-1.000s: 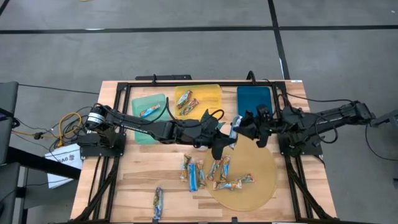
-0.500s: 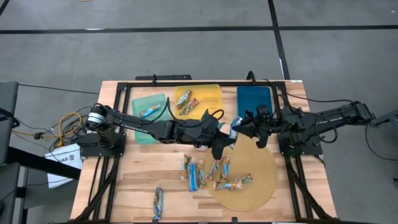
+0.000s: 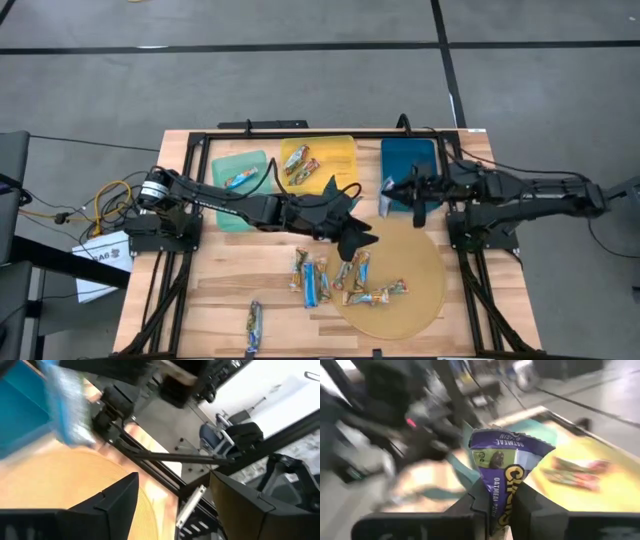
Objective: Pick and place Granola Bars by type
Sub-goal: Put the purple granola bar into the blue bin
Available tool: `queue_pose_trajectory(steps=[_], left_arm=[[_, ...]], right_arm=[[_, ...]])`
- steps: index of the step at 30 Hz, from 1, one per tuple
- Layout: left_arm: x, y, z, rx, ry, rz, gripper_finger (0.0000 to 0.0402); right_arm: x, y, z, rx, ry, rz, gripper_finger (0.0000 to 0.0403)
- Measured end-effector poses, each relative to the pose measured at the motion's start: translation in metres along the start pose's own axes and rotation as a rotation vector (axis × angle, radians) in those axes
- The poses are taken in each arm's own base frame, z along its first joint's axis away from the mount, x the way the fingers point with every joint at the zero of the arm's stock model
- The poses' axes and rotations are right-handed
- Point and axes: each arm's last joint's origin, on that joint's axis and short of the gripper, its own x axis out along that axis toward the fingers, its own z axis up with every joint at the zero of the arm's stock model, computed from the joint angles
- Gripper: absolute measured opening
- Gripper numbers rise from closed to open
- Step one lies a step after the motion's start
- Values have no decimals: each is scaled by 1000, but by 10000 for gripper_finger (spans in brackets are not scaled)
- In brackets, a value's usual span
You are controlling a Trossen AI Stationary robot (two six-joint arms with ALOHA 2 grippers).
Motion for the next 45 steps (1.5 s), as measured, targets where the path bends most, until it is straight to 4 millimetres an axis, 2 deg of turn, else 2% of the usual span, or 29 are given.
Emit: queue_pose_trajectory(steps=[14, 24, 30, 38, 45], left_arm=[[0, 0, -1, -9, 27, -17, 243], [-1, -5, -1, -9, 101, -127, 242], [-1, -6, 0, -9, 107, -137, 242], [-1, -6, 0, -9, 109, -134, 242], [-1, -7, -1, -9, 115, -141, 242]], right_arm=[[-11, -35, 28, -351, 310, -394, 37], [-11, -46, 43, -566, 465, -533, 36], [-6, -51, 45, -651, 563, -585, 36], [-1, -58, 41, -650, 634, -603, 37], [8, -76, 29, -691, 829, -584, 37]])
